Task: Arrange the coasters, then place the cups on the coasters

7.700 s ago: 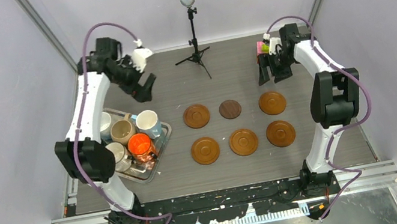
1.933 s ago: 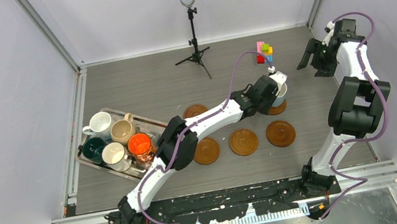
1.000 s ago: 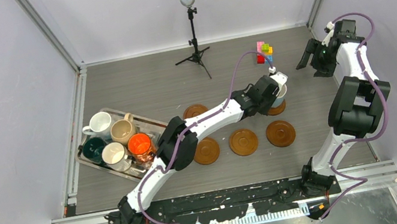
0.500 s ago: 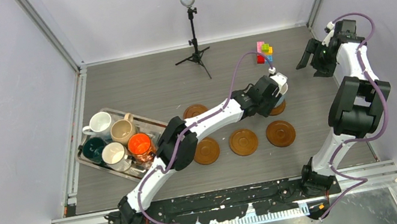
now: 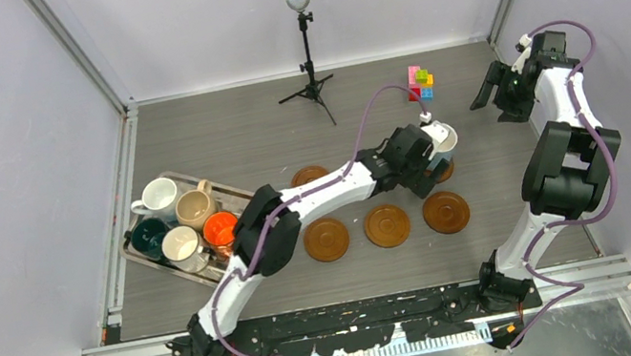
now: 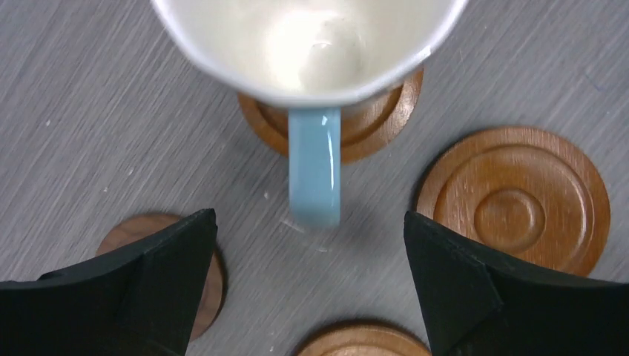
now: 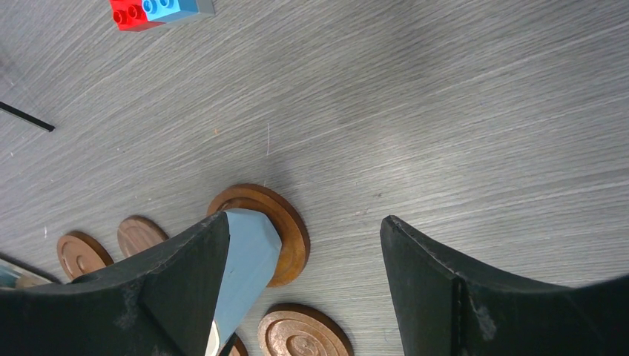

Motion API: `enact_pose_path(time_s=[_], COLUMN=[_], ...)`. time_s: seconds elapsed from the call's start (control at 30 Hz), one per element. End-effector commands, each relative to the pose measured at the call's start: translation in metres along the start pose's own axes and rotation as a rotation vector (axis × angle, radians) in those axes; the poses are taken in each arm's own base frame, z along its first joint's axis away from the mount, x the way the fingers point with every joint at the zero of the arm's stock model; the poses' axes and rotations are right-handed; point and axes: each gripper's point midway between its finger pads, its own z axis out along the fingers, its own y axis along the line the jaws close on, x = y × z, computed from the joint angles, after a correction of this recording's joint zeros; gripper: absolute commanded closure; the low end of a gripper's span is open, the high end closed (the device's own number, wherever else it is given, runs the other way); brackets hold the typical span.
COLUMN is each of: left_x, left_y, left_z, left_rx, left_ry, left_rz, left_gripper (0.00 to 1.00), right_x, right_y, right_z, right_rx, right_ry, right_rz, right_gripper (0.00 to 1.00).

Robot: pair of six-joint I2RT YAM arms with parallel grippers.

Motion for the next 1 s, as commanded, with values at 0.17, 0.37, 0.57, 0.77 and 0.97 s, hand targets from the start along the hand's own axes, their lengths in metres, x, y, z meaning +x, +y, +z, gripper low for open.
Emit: enact_pose_path(time_s=[0.17,0.37,0.57,0.77,0.97], left_x=[-0.047,-0.010,0.043,0.114,0.188], left_y=[0.045,0.115,0.221,0.309,0.361], left_z=[-0.108,-0.179,-0.270,-0.363,-0.440], left_rx=[-0.048,-0.074,-0.270,-0.423,-0.399], left_ry=[-0.194,-0.098,0.011,0.109,0.190], left_rz=[0.023,-0.035,-0.224,-0.372,-0.330], left_gripper=[0.00,0.00,0.00,0.00,0.01], right_x=[-0.015,-0.014,-0.014,-0.013,-0.016], right_y=[0.009,0.011,0.011,0.012,0.019], right_z=[-0.014,-0.016,-0.018,-0.014,-0.014], right_rx=[-0.030,-0.035,-0.022,-0.018,-0.043], right_ry=[-0.063,-0.059,-0.053,-0.031,0.002], right_rz=[-0.027,-0.034,-0.059,-0.082,-0.120], right_gripper=[0.21,0.21,0.21,0.21,0.20])
